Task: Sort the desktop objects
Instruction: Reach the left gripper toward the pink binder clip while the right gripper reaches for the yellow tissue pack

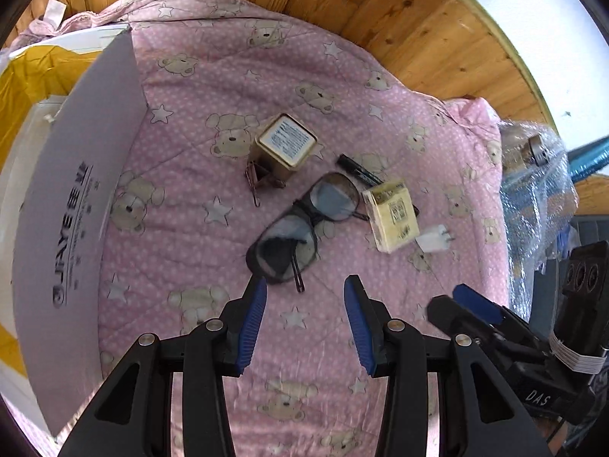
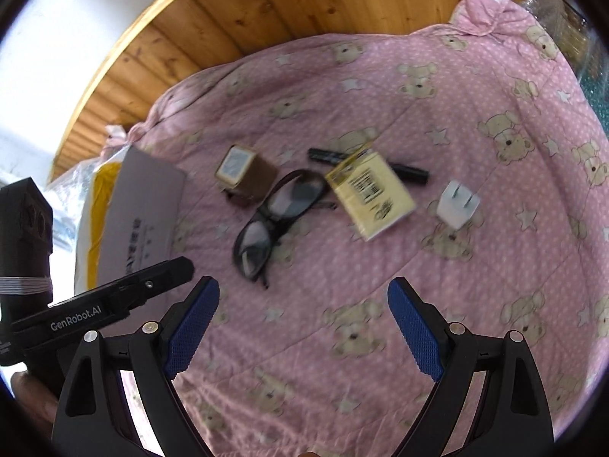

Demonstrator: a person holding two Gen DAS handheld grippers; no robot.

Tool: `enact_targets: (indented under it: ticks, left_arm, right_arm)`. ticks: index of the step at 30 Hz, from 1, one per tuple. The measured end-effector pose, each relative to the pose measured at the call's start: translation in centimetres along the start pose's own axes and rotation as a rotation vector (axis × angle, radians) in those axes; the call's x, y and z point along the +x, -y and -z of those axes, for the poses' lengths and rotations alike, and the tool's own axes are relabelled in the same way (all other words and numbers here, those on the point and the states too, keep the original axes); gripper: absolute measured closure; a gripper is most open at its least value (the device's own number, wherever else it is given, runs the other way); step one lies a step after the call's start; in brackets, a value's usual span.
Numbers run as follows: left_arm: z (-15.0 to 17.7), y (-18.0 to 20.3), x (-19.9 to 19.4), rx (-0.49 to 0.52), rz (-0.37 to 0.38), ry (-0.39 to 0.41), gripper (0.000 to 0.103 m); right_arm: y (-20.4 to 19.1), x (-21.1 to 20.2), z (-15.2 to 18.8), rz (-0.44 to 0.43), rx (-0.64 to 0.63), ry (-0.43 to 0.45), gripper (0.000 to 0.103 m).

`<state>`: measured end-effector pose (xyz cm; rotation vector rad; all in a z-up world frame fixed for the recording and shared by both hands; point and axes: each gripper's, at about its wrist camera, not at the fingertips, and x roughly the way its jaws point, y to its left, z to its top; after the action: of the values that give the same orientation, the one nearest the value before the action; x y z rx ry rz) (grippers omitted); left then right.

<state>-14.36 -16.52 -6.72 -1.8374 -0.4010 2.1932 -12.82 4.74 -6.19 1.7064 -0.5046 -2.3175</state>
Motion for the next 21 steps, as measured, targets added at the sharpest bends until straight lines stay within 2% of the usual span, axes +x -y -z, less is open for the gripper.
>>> enact_targets:
  ticks: [5, 10, 21]
  left_arm:
    - [-2.6, -1.7, 1.7, -0.052, -0.012, 0.008, 0.059]
    - [-4.4, -2.5, 4.0, -0.054, -0.034, -0.009, 0.059]
    - [-5.6, -3.8, 8.0, -0.067, -0.033, -0.036, 0.059]
  right_arm:
    - [1.4, 0.9, -1.9, 0.060, -0.012, 0.013, 0.011]
    - [2.5, 2.3, -3.5, 0.107, -0.030, 0.006, 0.011]
    - [3.5, 6.0, -5.1, 0.176, -0.092, -0.027, 0.011]
